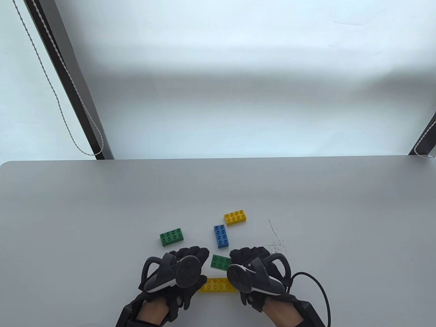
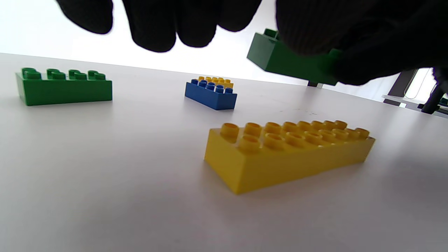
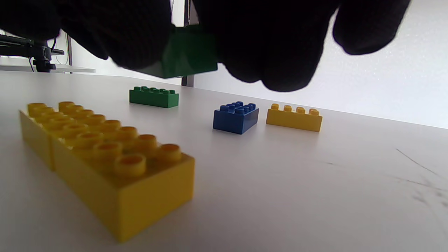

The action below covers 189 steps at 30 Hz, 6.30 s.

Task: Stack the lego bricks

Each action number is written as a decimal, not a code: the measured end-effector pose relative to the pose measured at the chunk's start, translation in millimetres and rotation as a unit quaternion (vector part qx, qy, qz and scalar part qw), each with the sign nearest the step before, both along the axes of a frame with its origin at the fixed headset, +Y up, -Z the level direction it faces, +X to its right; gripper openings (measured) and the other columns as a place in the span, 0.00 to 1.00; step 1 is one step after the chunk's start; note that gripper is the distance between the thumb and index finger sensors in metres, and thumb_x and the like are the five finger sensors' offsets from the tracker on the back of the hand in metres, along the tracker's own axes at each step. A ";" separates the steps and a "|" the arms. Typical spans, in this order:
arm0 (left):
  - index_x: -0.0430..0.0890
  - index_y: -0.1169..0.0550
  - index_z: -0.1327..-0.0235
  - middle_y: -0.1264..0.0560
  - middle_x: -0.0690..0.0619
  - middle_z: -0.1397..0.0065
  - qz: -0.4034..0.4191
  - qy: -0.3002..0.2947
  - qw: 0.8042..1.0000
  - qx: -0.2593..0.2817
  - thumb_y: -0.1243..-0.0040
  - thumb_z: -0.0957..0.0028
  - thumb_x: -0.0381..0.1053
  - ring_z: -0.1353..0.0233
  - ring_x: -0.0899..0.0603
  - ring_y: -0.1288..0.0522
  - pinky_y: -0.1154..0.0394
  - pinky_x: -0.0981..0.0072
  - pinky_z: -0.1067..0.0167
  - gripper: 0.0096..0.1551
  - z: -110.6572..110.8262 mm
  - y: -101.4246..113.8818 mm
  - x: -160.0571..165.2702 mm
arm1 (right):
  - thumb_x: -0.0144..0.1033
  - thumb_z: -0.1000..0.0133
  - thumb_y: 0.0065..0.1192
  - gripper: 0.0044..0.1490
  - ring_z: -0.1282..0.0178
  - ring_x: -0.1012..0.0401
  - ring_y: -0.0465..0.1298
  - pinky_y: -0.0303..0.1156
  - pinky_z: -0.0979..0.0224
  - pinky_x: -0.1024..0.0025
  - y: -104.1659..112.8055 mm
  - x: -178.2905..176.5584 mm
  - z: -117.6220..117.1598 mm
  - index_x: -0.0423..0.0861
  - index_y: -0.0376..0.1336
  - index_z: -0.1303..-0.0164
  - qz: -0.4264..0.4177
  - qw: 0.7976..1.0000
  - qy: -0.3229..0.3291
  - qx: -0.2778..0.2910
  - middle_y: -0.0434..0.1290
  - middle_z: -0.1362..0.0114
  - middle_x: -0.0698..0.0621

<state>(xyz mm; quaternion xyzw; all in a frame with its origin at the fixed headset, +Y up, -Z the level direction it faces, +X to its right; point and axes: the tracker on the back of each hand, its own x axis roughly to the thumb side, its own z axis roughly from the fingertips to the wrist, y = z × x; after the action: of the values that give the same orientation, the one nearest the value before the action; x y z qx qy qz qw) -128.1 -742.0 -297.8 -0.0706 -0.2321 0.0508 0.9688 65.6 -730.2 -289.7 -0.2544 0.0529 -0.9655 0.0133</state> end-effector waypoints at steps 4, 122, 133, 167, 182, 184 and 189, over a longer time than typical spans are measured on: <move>0.53 0.40 0.26 0.38 0.48 0.19 -0.003 -0.005 1.000 -0.004 0.42 0.57 0.63 0.23 0.37 0.36 0.37 0.35 0.30 0.44 0.3 -3.4 2.7 | 0.51 0.58 0.68 0.43 0.44 0.46 0.79 0.71 0.35 0.38 -0.7 -1.1 4.5 0.38 0.62 0.39 -0.006 1.000 0.008 -0.009 0.74 0.39 0.41; 0.54 0.37 0.29 0.39 0.51 0.21 0.022 0.021 0.971 -0.236 0.43 0.55 0.64 0.23 0.41 0.43 0.44 0.36 0.28 0.39 -14.3 -27.9 4.1 | 0.37 0.56 0.69 0.43 0.27 0.39 0.69 0.66 0.30 0.35 -44.7 -20.8 -166.6 0.51 0.53 0.31 0.057 0.983 -0.145 -0.096 0.62 0.23 0.48; 0.54 0.37 0.29 0.39 0.51 0.21 0.022 0.021 0.972 -0.232 0.44 0.55 0.64 0.23 0.42 0.43 0.44 0.37 0.28 0.39 -12.7 -29.1 4.0 | 0.37 0.57 0.69 0.42 0.29 0.41 0.71 0.67 0.30 0.37 -45.7 -23.0 -166.6 0.51 0.54 0.32 0.072 0.982 -0.147 -0.091 0.64 0.26 0.49; 0.55 0.39 0.28 0.41 0.52 0.20 0.025 0.034 0.972 -0.230 0.46 0.54 0.64 0.22 0.42 0.45 0.46 0.37 0.28 0.40 -8.1 -31.9 2.9 | 0.40 0.58 0.71 0.43 0.34 0.42 0.75 0.69 0.33 0.38 24.2 32.0 -34.7 0.46 0.57 0.33 0.029 0.998 -0.025 -0.059 0.68 0.30 0.44; 0.55 0.39 0.28 0.42 0.52 0.20 0.025 0.034 0.971 -0.234 0.46 0.54 0.64 0.22 0.43 0.46 0.47 0.37 0.27 0.40 -7.3 -33.1 2.7 | 0.41 0.60 0.73 0.43 0.38 0.44 0.77 0.71 0.34 0.39 -4.8 41.8 -12.4 0.43 0.59 0.35 -0.005 0.995 -0.010 -0.100 0.70 0.33 0.43; 0.55 0.39 0.28 0.41 0.52 0.20 0.026 0.034 0.971 -0.235 0.46 0.54 0.64 0.22 0.43 0.46 0.47 0.37 0.27 0.40 -7.4 -33.3 2.6 | 0.41 0.60 0.74 0.43 0.38 0.44 0.78 0.71 0.35 0.39 -7.4 41.8 -10.1 0.44 0.60 0.35 -0.002 0.994 -0.010 -0.110 0.71 0.33 0.43; 0.55 0.39 0.28 0.41 0.52 0.20 0.026 0.034 0.971 -0.236 0.46 0.54 0.64 0.22 0.43 0.46 0.47 0.37 0.27 0.40 -7.7 -33.6 2.6 | 0.41 0.61 0.75 0.43 0.38 0.44 0.78 0.72 0.35 0.40 -15.2 42.0 -7.1 0.43 0.60 0.36 0.013 0.992 -0.008 -0.128 0.71 0.34 0.43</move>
<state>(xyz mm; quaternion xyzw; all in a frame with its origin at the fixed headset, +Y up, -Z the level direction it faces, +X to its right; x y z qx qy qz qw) -125.5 -775.6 -305.5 -0.2894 -0.1822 0.1319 0.9304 107.6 -745.4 -296.8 -0.2465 -0.0749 -0.9662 -0.0063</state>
